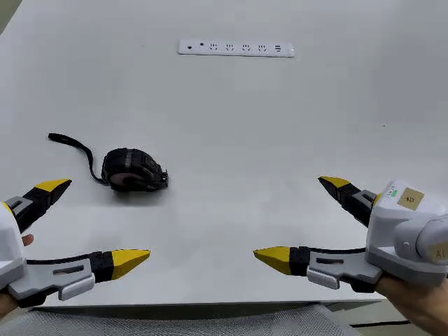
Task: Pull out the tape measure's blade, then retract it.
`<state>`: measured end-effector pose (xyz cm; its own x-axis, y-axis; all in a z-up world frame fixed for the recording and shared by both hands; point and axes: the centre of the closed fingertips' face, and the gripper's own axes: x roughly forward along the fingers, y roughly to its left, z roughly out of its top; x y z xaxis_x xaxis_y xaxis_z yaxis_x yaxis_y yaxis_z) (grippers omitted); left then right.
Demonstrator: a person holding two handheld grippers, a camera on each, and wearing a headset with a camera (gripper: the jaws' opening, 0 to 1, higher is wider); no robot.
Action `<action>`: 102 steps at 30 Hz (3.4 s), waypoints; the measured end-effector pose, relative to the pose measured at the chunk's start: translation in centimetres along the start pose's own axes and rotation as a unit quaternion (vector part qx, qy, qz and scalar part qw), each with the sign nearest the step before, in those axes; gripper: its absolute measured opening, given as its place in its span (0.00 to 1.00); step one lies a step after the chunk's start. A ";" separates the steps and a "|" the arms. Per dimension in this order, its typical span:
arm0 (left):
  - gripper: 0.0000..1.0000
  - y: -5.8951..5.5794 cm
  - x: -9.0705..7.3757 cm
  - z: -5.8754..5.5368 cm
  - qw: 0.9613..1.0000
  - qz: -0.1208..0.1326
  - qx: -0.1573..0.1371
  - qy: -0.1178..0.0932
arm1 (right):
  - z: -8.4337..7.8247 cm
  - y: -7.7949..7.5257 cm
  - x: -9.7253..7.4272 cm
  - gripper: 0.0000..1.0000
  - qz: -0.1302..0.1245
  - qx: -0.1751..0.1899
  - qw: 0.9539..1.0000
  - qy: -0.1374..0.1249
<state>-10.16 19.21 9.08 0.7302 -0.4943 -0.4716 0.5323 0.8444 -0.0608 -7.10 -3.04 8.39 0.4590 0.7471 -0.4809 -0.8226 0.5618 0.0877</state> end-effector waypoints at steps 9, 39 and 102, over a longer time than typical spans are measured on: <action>0.99 0.4 0.5 0.2 1.000 -0.010 0.015 0.009 | 0.0 -0.3 0.2 0.99 0.005 -0.010 1.000 0.002; 0.99 3.4 3.1 0.5 0.996 -0.052 0.062 0.048 | 0.4 -1.5 3.5 0.90 0.073 -0.056 0.995 0.027; 0.39 7.9 7.1 -1.6 0.933 -0.201 0.223 0.198 | 2.3 2.9 17.0 0.35 0.281 -0.260 0.922 0.061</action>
<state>-1.49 22.72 3.83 0.2649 -0.5624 -0.7833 0.9188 0.3938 0.0279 -0.90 12.12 2.45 -0.1039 0.8052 -0.5838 -0.9831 -0.1722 -0.0626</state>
